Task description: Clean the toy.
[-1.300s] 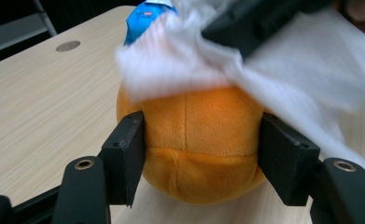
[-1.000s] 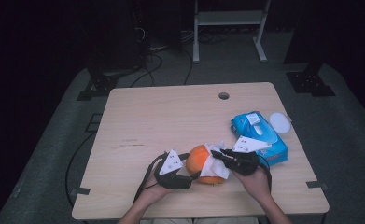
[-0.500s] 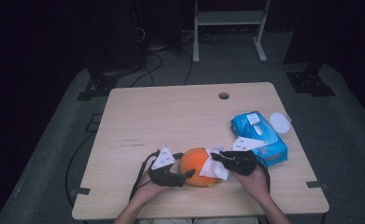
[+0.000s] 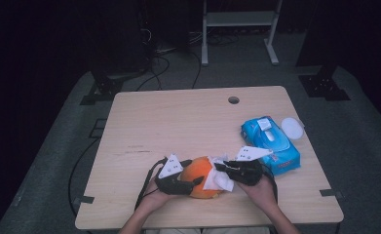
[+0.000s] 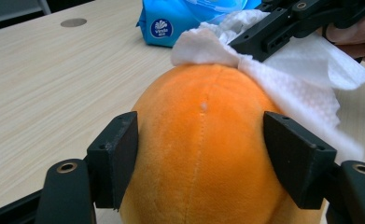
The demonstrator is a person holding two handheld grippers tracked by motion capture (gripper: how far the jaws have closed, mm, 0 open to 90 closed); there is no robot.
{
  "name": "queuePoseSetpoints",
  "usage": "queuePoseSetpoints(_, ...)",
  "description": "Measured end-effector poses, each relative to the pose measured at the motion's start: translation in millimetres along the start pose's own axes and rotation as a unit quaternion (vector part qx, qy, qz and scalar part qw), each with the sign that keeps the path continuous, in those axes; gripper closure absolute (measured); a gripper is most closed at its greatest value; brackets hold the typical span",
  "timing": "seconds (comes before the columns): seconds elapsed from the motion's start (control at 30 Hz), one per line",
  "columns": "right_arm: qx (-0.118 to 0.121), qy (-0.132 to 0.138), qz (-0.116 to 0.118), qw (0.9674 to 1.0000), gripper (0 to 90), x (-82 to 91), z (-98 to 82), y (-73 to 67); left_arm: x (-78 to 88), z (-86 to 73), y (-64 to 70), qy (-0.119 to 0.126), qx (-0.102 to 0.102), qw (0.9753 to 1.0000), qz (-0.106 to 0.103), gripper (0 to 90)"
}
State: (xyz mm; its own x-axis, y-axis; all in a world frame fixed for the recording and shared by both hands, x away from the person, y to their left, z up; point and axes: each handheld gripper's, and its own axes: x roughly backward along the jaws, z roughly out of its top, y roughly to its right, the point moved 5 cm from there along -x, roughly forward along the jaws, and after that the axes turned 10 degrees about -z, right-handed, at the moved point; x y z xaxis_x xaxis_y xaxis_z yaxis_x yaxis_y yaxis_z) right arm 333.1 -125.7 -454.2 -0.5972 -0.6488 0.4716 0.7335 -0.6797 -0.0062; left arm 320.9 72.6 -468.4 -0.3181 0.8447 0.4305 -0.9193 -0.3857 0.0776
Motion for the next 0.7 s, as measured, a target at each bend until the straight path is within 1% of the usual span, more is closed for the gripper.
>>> queuePoseSetpoints(0.1,-0.002,-0.009,-0.014,0.9999,83.4,0.0,-3.6,6.5,2.6,-2.1,-1.1,0.001,0.002,1.0,0.001,30.3)
queuePoseSetpoints(0.17,-0.014,-0.013,-0.011,0.9998,83.4,-0.2,-5.5,7.5,3.4,-2.8,-1.3,0.002,0.004,1.0,0.0,30.2)
queuePoseSetpoints(0.2,-0.011,-0.013,-0.012,0.9998,83.5,-0.5,-5.0,6.1,3.3,-2.3,-1.2,0.005,0.009,1.0,0.0,30.1)
queuePoseSetpoints(0.23,-0.007,-0.012,-0.015,0.9998,83.5,-0.6,-3.8,4.5,3.5,-1.1,-0.8,0.009,0.014,0.9999,-0.002,28.5)
queuePoseSetpoints(0.27,-0.007,-0.01,-0.015,0.9998,83.5,-0.5,-2.8,2.4,3.4,2.4,0.9,0.016,0.014,0.9998,-0.004,24.5)
queuePoseSetpoints(0.3,0.0,-0.005,-0.015,0.9999,83.5,-0.2,-1.0,-0.9,3.6,5.5,2.6,0.02,0.006,0.9998,-0.006,19.0)
queuePoseSetpoints(0.37,0.008,0.004,-0.009,0.9999,83.5,0.9,2.3,-6.8,3.2,10.4,6.5,0.036,0.002,0.9992,-0.016,16.0)
queuePoseSetpoints(0.4,0.007,0.009,0.0,0.9999,83.5,1.6,4.2,-9.6,2.7,11.2,7.0,0.036,0.001,0.9992,-0.016,15.5)
queuePoseSetpoints(0.43,0.01,0.013,0.005,0.9998,83.5,2.1,5.6,-11.5,1.3,10.5,7.3,0.03,0.0,0.9994,-0.015,15.7)
queuePoseSetpoints(0.47,0.018,0.014,0.004,0.9997,83.5,2.4,6.9,-13.7,1.1,8.8,6.7,0.024,-0.003,0.9996,-0.013,18.8)
queuePoseSetpoints(0.5,0.023,0.014,0.001,0.9996,83.4,2.2,6.9,-13.6,1.1,6.9,5.5,0.02,0.0,0.9997,-0.011,22.4)
queuePoseSetpoints(0.53,0.019,0.013,0.001,0.9997,83.4,1.8,6.0,-11.7,1.5,5.2,4.3,0.016,0.003,0.9998,-0.011,24.6)
queuePoseSetpoints(0.6,0.001,0.004,0.002,1.0,83.5,0.2,2.2,-5.3,2.5,2.6,2.0,0.007,0.001,1.0,-0.003,28.1)
queuePoseSetpoints(0.67,-0.007,-0.009,-0.007,0.9999,83.5,-2.1,-3.1,0.9,3.7,1.2,-0.2,0.008,0.007,0.9999,-0.003,29.2)
queuePoseSetpoints(0.7,-0.013,-0.014,-0.007,0.9998,83.4,-2.9,-5.3,2.9,4.2,0.6,-0.7,0.009,0.008,0.9999,-0.003,29.4)
